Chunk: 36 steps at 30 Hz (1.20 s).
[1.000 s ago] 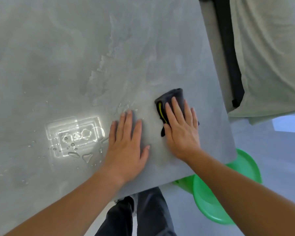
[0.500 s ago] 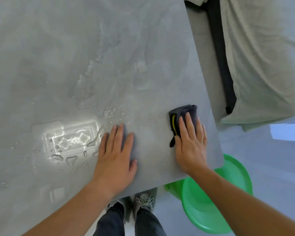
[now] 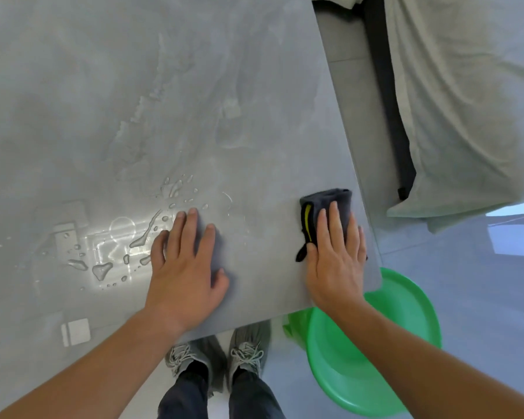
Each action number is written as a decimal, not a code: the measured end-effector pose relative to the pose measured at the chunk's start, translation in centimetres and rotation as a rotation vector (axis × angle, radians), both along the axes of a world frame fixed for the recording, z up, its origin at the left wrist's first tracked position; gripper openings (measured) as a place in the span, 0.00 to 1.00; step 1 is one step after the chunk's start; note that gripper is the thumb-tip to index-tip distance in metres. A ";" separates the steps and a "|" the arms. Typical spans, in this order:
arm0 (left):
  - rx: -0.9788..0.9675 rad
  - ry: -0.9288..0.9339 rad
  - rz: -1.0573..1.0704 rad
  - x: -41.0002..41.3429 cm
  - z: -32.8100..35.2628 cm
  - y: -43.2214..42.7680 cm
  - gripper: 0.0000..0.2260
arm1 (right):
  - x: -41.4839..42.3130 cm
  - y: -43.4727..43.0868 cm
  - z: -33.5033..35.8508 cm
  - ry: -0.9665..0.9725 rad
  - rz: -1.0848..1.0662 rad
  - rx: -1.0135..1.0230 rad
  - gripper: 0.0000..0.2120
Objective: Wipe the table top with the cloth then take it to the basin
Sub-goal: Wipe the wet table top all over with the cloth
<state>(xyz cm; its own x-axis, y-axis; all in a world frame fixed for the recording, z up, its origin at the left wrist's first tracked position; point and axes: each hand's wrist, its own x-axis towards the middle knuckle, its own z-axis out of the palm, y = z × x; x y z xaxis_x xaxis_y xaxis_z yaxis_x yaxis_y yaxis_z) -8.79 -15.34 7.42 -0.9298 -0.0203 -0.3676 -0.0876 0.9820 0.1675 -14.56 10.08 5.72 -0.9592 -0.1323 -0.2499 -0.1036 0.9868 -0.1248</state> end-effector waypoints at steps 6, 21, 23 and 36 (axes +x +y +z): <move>-0.026 0.000 -0.027 0.3 -0.5 -0.3 0.32 | -4.0 0.3 -0.5 0.083 -0.121 -0.066 0.29; 0.032 0.068 -0.082 2.9 -0.1 -2.3 0.29 | 8.6 -4.9 -0.2 0.052 -0.330 -0.078 0.30; 0.048 0.064 -0.079 4.0 0.1 -2.4 0.29 | 10.5 -5.7 0.1 0.033 -0.146 -0.075 0.29; 0.025 0.099 0.128 2.1 -1.2 -11.3 0.33 | 12.2 -13.8 -1.2 0.107 0.185 -0.100 0.28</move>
<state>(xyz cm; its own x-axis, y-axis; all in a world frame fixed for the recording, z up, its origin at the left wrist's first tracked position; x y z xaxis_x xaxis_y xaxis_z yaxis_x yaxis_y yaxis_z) -6.70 -26.69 6.19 -0.9518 -0.1329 -0.2763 -0.1937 0.9593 0.2056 -2.34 -3.75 4.48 -0.9366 -0.3274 -0.1249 -0.2994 0.9330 -0.1998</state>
